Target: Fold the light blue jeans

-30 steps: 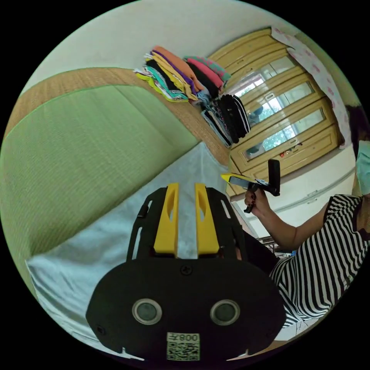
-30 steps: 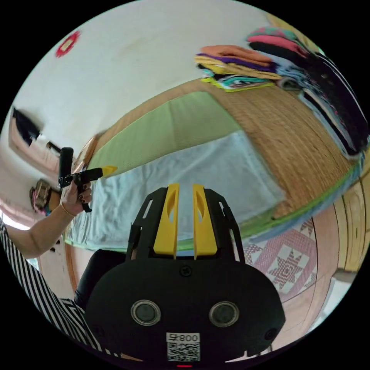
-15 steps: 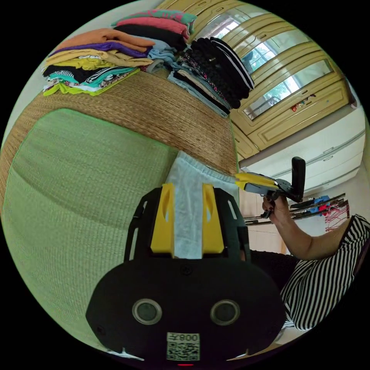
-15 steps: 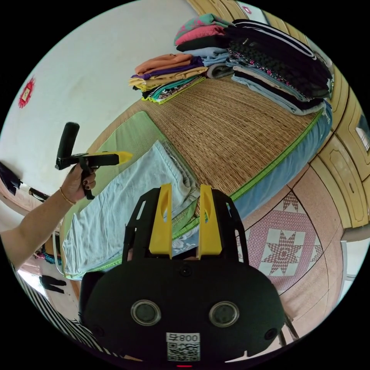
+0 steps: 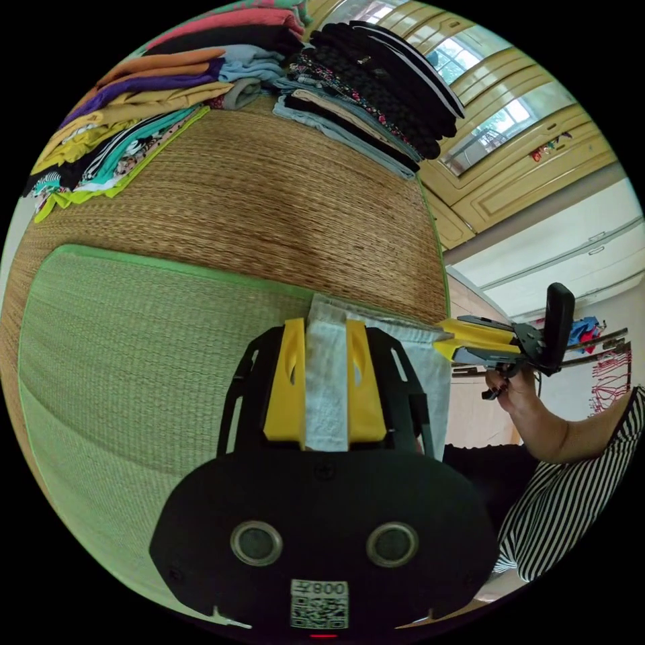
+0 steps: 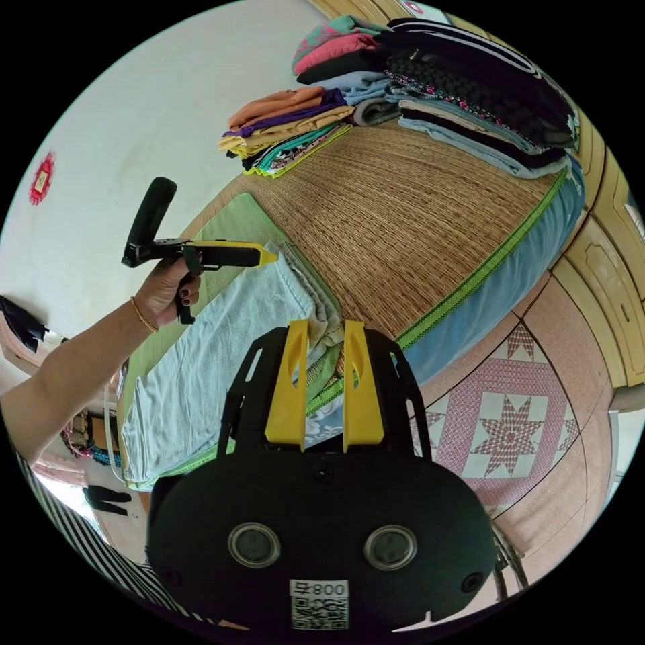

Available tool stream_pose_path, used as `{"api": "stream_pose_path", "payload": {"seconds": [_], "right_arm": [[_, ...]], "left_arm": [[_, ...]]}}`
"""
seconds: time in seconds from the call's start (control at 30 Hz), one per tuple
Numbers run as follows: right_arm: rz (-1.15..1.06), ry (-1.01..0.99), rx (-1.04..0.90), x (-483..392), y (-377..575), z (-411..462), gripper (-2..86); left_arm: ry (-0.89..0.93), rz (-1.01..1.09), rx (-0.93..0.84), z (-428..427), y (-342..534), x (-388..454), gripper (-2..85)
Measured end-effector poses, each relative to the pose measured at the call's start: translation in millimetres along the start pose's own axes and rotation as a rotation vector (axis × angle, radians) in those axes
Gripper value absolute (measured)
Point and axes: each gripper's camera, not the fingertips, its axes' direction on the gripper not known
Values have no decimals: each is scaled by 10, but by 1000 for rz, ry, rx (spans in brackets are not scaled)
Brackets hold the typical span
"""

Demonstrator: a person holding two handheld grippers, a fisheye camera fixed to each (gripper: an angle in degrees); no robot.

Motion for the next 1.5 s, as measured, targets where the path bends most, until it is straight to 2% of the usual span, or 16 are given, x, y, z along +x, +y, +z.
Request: {"api": "stream_pose_path", "payload": {"seconds": [0.2,0.47,0.8,1.1,1.5], "right_arm": [[9,-29,-23,279,-55,9,74],[19,-117,-3,567,-212,-174,68],[-30,-184,61,444,-541,-691,66],[-177,-242,125,-247,-907,-1429,63],[-465,-413,83,-1995,-1323,-2023,64]], "left_arm": [[28,5,-32,-188,-75,222,49],[28,24,12,-469,47,497,32],[32,12,76,-650,439,629,31],[16,33,189,-793,1168,657,29],[14,-66,389,-645,2843,257,28]]}}
